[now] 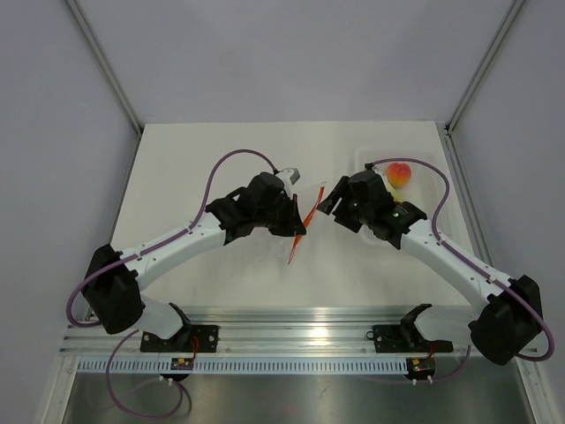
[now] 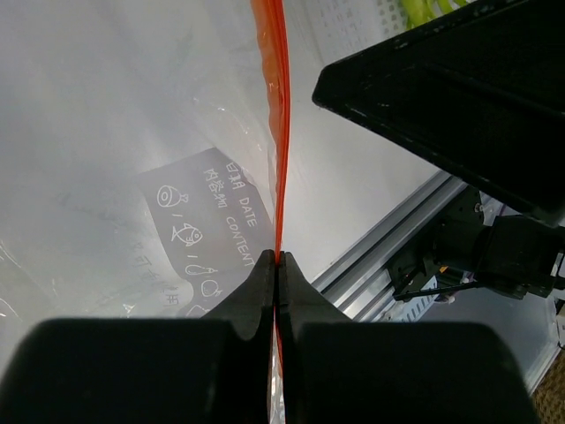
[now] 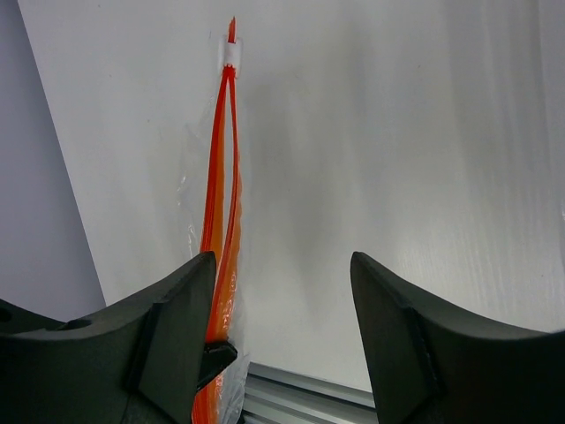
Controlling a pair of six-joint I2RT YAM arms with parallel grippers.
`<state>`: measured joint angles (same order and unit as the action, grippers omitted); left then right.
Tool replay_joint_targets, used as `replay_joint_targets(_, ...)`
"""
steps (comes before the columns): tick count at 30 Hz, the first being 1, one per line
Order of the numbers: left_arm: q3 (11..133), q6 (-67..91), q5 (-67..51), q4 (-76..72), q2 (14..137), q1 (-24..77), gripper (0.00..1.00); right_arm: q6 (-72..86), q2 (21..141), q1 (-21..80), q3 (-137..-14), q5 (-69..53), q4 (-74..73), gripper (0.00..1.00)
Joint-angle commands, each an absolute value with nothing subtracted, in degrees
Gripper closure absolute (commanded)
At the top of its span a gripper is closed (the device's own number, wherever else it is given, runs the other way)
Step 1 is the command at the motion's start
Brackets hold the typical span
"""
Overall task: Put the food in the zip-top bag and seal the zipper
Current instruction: Open the zipper of the food storage bag at the center of the board.
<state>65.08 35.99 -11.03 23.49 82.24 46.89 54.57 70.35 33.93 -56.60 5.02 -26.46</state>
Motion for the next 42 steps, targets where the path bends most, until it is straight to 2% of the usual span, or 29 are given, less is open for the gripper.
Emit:
replay_joint_targets(1, 64.78, 36.47, -13.36, 20.30, 80.07, 46.58, 1.00, 55.63, 71.80, 34.28, -56.86, 5.10, -23.03, 0.30)
replay_joint_targets(27, 63.63, 34.63, -13.62, 20.39, 77.96, 46.23, 1.00, 57.39, 77.34, 35.07, -55.46, -5.45, -13.54, 0.36)
replay_joint_targets(31, 63.90, 34.19, -13.45, 20.57, 77.61, 46.14, 1.00, 57.66, 79.27, 36.38, -55.55, -5.89, -13.27, 0.41)
replay_joint_targets(35, 64.07, 33.75, -13.27, 21.35, 76.99, 46.14, 1.00, 57.22, 80.86, 36.56, -56.07, -6.07, -13.44, 0.51)
replay_joint_targets(36, 64.16, 33.58, -13.18, 21.53, 76.56, 46.14, 1.00, 56.87, 80.86, 36.56, -56.16, -5.63, -13.88, 0.63)
replay_joint_targets(38, 63.98, 33.22, -12.92, 22.15, 76.12, 46.14, 1.00, 56.43, 80.16, 36.56, -56.43, -3.62, -15.64, 0.76)
replay_joint_targets(39, 63.81, 33.14, -12.75, 22.32, 75.59, 46.14, 1.00, 56.08, 79.81, 36.56, -56.51, -2.82, -16.17, 0.85)
replay_joint_targets(40, 63.72, 32.96, -12.57, 22.50, 75.15, 46.14, 1.00, 55.90, 79.63, 36.56, -56.60, -1.94, -16.87, 1.00)
replay_joint_targets(42, 63.28, 32.96, -12.31, 22.76, 74.53, 46.14, 1.00, 55.29, 79.02, 36.56, -57.04, -0.35, -19.15, 1.00)
